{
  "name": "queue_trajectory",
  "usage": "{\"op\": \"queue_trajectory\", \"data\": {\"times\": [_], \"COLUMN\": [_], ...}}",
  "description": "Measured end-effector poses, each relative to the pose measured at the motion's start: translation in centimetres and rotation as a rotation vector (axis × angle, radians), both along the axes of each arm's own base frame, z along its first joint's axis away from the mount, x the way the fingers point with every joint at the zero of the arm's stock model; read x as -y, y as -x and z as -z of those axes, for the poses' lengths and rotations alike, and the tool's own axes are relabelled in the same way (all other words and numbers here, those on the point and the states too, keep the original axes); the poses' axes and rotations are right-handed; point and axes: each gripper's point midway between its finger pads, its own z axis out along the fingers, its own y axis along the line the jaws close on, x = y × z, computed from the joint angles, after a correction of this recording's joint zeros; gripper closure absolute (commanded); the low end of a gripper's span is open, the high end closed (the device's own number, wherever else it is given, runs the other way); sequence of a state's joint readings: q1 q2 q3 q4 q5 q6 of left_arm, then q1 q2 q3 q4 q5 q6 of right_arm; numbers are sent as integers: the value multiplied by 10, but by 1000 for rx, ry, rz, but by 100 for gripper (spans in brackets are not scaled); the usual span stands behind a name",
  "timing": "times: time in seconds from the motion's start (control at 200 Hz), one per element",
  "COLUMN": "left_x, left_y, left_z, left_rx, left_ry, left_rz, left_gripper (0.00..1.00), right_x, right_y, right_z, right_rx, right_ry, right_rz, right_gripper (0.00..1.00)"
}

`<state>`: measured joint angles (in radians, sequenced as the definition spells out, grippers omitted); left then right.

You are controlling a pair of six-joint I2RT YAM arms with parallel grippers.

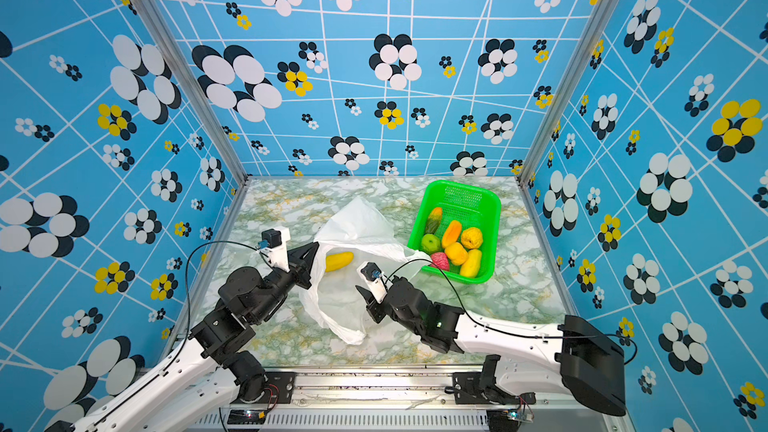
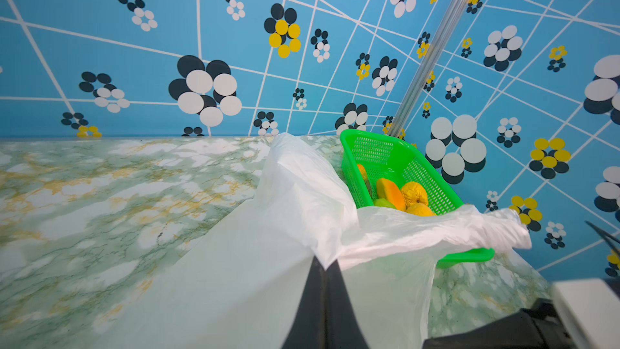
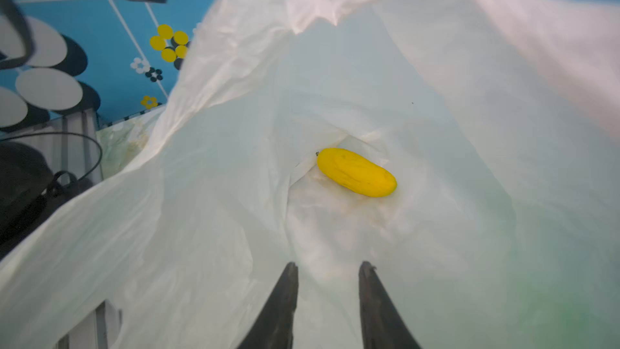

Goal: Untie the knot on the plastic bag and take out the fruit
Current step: 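Lower the right gripper into the bag and close on the long yellow fruit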

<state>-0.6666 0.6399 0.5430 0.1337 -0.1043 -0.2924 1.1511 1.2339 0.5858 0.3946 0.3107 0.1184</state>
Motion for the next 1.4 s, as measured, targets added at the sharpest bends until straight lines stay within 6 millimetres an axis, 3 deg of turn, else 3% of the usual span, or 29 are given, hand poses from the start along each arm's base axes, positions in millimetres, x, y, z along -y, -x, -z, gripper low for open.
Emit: {"op": "queue_trajectory", "data": {"times": [0.145, 0.28, 0.365, 0.535, 0.615, 0.725, 0.815, 0.92, 1.119, 1.399], "left_x": [0, 3, 9, 22, 27, 35, 38, 37, 33, 37], "left_y": [11, 19, 19, 14, 13, 10, 10, 13, 22, 27], "left_z": [-9, -16, -10, 9, 14, 16, 11, 2, -14, -16], "left_rx": [58, 103, 98, 63, 56, 43, 52, 77, 122, 122], "left_ry": [-38, -54, -88, -158, -176, -189, -182, -165, -131, -113], "left_rz": [40, 85, 113, 162, 183, 213, 226, 230, 238, 272], "left_gripper": [100, 100, 100, 100, 100, 100, 100, 100, 100, 100], "right_x": [-18, -61, -81, -92, -106, -133, -138, -127, -94, -104], "right_y": [0, 16, 23, 18, 19, 22, 19, 3, -48, -85], "right_z": [33, 67, 84, 115, 106, 75, 61, 66, 75, 86], "right_rx": [-75, -97, -119, -144, -127, -86, -49, -41, -36, -44], "right_ry": [-7, 33, 2, 14, 5, -52, -65, -36, 19, 44], "right_rz": [50, 17, 3, 30, 23, -1, 17, 73, 223, 337], "right_gripper": [64, 57, 52, 41, 36, 29, 24, 22, 19, 9]}}
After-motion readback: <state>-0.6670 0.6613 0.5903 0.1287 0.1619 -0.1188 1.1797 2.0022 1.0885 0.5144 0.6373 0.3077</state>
